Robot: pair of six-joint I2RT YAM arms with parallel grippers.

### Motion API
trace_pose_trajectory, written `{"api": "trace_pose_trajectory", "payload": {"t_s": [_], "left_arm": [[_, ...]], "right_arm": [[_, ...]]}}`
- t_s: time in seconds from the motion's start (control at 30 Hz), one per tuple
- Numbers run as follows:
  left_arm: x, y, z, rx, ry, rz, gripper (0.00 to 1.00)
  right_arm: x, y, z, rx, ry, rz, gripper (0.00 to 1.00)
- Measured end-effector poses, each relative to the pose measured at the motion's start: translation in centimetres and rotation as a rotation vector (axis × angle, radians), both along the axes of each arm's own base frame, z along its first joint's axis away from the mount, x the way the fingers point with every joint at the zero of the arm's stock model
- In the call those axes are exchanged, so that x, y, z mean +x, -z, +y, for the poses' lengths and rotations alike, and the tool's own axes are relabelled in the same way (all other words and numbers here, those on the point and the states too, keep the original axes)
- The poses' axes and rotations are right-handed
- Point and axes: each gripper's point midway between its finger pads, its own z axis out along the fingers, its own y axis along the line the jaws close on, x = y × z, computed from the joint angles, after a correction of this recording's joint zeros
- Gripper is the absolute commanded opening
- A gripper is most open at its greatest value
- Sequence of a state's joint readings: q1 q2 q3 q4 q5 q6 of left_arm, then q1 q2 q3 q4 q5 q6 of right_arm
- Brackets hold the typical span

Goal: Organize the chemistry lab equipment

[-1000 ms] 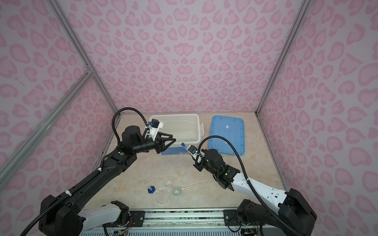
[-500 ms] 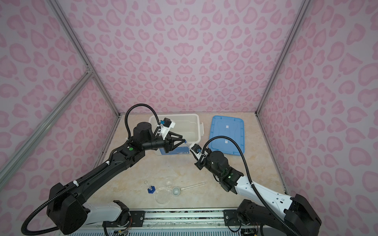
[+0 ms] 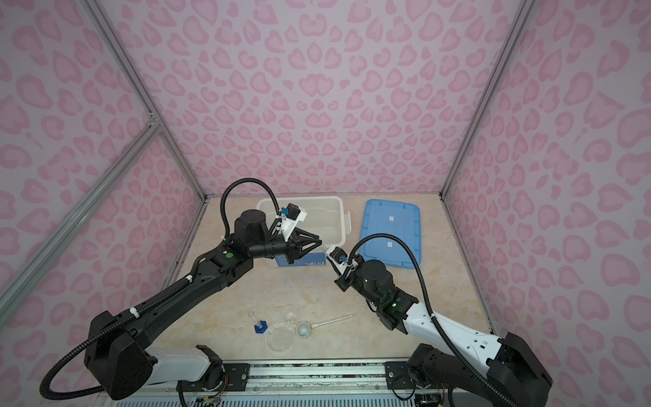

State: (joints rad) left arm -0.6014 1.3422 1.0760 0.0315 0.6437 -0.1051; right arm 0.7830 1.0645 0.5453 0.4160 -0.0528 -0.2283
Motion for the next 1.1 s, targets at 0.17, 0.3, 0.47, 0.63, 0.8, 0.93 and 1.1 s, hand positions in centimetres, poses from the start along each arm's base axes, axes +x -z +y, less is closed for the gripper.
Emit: {"api": "trace_pose_trajectory", "payload": {"t_s": [0.17, 0.3, 0.47, 0.63, 0.8, 0.93, 1.1], "left_arm": [[-0.05, 0.02, -0.03, 0.000, 0.002, 0.000, 0.23], [-0.05, 0.01, -0.02, 0.000, 0.002, -0.001, 0.23], [-0.08, 0.12, 0.01, 0.005, 0.001, 0.001, 0.21], [0.03, 0.16, 0.07, 0.008, -0.005, -0.001, 0.19], [0.08, 0.17, 0.09, 0.010, -0.008, -0.004, 0.16], [0.10, 0.18, 0.10, 0.010, -0.009, -0.005, 0.16], [0.12, 0.19, 0.10, 0.011, -0.011, -0.005, 0.14]], "right_arm": [[0.16, -0.30, 0.04, 0.011, 0.002, -0.010, 0.13], [0.25, -0.22, 0.13, 0.011, 0.002, -0.011, 0.13], [0.40, 0.09, 0.30, 0.010, 0.002, -0.003, 0.13], [0.51, 0.09, 0.41, 0.015, 0.002, -0.004, 0.13], [0.54, 0.13, 0.44, 0.015, 0.002, -0.004, 0.13], [0.56, 0.14, 0.44, 0.017, 0.003, -0.003, 0.14], [0.57, 0.11, 0.47, 0.019, 0.003, -0.003, 0.15]]}}
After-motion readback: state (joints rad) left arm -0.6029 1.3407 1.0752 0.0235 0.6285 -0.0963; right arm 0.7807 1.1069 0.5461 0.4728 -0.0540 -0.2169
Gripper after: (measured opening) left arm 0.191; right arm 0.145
